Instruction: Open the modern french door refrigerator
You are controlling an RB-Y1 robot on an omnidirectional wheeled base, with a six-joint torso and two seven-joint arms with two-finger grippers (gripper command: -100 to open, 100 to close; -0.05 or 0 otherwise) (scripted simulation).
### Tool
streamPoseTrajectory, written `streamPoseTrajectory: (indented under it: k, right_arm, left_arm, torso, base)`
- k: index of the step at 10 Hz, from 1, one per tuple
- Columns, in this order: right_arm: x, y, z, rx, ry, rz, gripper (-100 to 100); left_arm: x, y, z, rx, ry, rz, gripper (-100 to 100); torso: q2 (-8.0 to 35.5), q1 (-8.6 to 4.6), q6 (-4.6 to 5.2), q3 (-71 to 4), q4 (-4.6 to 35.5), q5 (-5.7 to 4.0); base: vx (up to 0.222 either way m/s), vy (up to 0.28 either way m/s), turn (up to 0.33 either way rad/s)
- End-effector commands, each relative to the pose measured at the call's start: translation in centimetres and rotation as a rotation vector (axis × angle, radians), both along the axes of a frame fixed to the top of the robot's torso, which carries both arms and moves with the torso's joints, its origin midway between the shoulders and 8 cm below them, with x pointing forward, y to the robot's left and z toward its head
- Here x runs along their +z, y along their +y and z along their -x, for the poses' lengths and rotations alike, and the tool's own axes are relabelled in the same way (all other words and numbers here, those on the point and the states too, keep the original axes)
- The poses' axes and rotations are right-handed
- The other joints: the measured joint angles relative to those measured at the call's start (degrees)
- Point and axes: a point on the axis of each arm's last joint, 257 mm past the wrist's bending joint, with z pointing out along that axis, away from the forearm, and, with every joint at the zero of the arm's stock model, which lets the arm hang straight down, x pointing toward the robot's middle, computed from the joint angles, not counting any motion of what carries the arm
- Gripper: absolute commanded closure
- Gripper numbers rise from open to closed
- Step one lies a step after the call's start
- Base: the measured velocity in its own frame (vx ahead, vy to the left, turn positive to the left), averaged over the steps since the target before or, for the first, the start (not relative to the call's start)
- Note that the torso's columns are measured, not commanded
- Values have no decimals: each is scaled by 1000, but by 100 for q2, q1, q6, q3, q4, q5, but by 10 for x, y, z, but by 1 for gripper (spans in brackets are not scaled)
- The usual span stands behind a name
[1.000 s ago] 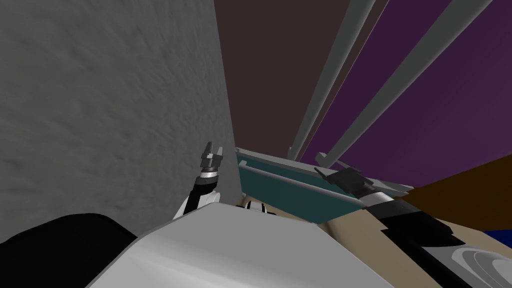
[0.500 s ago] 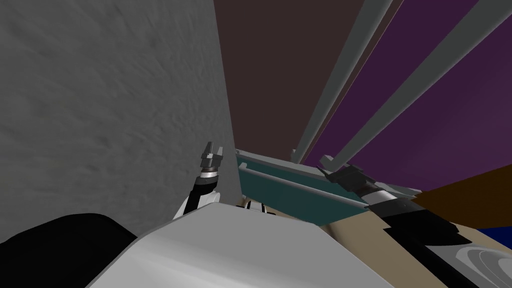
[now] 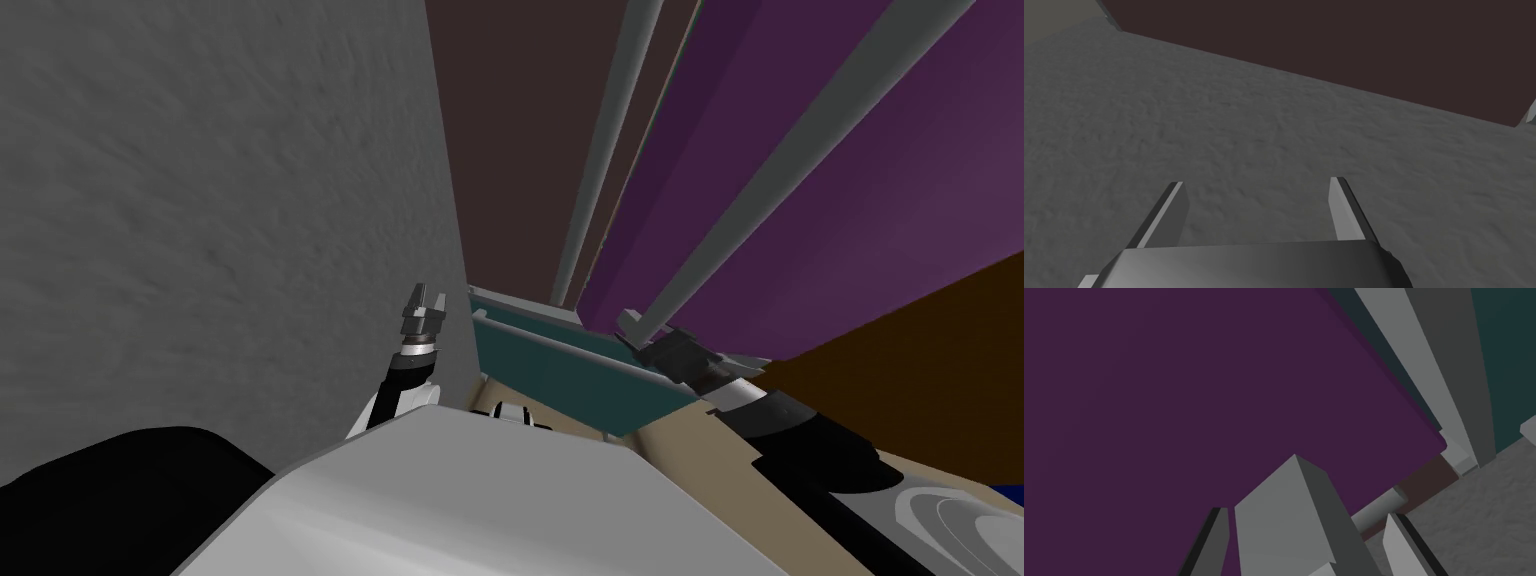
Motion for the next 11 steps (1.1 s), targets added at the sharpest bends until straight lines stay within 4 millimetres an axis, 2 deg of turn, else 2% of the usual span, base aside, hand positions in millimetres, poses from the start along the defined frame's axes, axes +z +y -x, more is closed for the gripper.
streamPoseTrajectory:
  k: [1,3,5,6,8,11]
  right_arm:
    - [0,35,9,80,7,-1,100]
    - [1,59,18,140,6,-1,100]
    - [1,56,16,130,4,-2,100]
    - [0,72,21,183,11,-2,100]
    - [-1,79,23,207,13,-3,100]
    - [-1,100,30,280,17,-4,100]
  left_arm:
    - [0,0,0,0,0,0,0]
    - [0,0,0,0,0,0,0]
    - [0,0,0,0,0,0,0]
    - [0,0,0,0,0,0,0]
    - [0,0,0,0,0,0,0]
    - [0,0,0,0,0,0,0]
  torso:
    - [-17,10,-4,-21,9,15]
    - [-34,46,-20,-33,5,30]
    - [-40,70,-19,-28,-7,29]
    - [-60,77,-23,-45,-9,34]
    - [-24,7,-19,-25,1,16]
    - [-24,-3,-10,-23,1,10]
  base:
    - [-196,-214,73]
    - [-185,-204,94]
    - [-91,-92,17]
    - [-99,-164,156]
    - [-129,-201,152]
    - [-125,-196,146]
